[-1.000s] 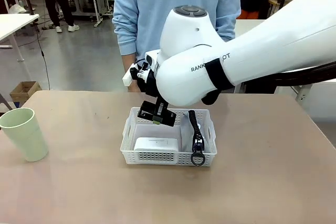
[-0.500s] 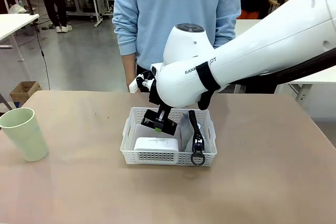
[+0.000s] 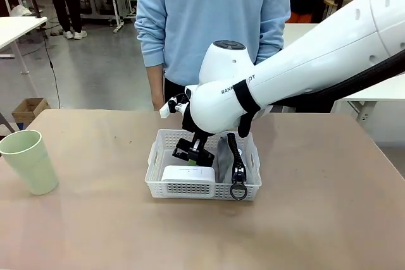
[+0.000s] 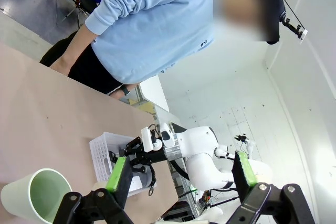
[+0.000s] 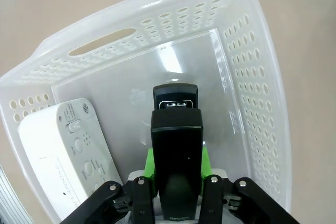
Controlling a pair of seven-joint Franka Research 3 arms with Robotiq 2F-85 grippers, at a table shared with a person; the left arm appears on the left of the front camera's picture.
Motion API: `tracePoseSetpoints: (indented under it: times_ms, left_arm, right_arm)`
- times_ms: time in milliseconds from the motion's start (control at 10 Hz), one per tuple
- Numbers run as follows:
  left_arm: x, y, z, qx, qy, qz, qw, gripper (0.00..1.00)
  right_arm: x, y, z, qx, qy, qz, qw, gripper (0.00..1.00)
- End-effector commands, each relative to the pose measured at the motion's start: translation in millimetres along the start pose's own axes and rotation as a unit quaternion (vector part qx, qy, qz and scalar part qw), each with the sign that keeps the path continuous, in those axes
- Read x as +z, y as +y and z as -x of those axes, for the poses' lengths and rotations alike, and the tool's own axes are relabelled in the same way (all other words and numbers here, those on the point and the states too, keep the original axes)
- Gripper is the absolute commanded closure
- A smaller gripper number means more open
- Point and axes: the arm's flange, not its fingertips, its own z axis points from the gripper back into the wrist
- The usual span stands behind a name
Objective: Efficiently arrange items inside the basket to fit them all.
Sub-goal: Pick up the Stapler and place it inside the Organizing basket.
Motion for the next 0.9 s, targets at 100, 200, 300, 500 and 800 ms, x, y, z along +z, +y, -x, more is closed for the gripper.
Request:
tracePoseSetpoints:
  times_ms: [100, 200, 300, 500, 800]
  left_arm:
    - [-0.5, -0.5, -1.4, -0.009, -0.006, 0.012, 1.000, 0.00]
    - [-0.5, -0.5, -1.4, -0.009, -0.006, 0.012, 1.000, 0.00]
    - [-0.5, -0.5, -1.4, -0.009, -0.006, 0.012, 1.000, 0.00]
    - [-0.5, -0.5, -1.4, -0.009, -0.006, 0.012, 1.000, 0.00]
    - [-0.5, -0.5, -1.4, -0.009, -0.006, 0.012, 1.000, 0.00]
  right_arm:
    - [3.7, -5.2, -4.5, 0.018, 0.006, -0.016, 1.000, 0.63]
    - [4.0, -5.3, -4.4, 0.018, 0.007, -0.015, 1.000, 0.63]
    - [3.8, -5.0, -4.8, 0.021, 0.015, -0.014, 1.000, 0.03]
    - [3.8, -5.5, -4.8, 0.025, 0.018, -0.012, 0.999, 0.00]
    - [7.1, -5.4, -2.3, 0.023, 0.013, -0.005, 1.000, 0.00]
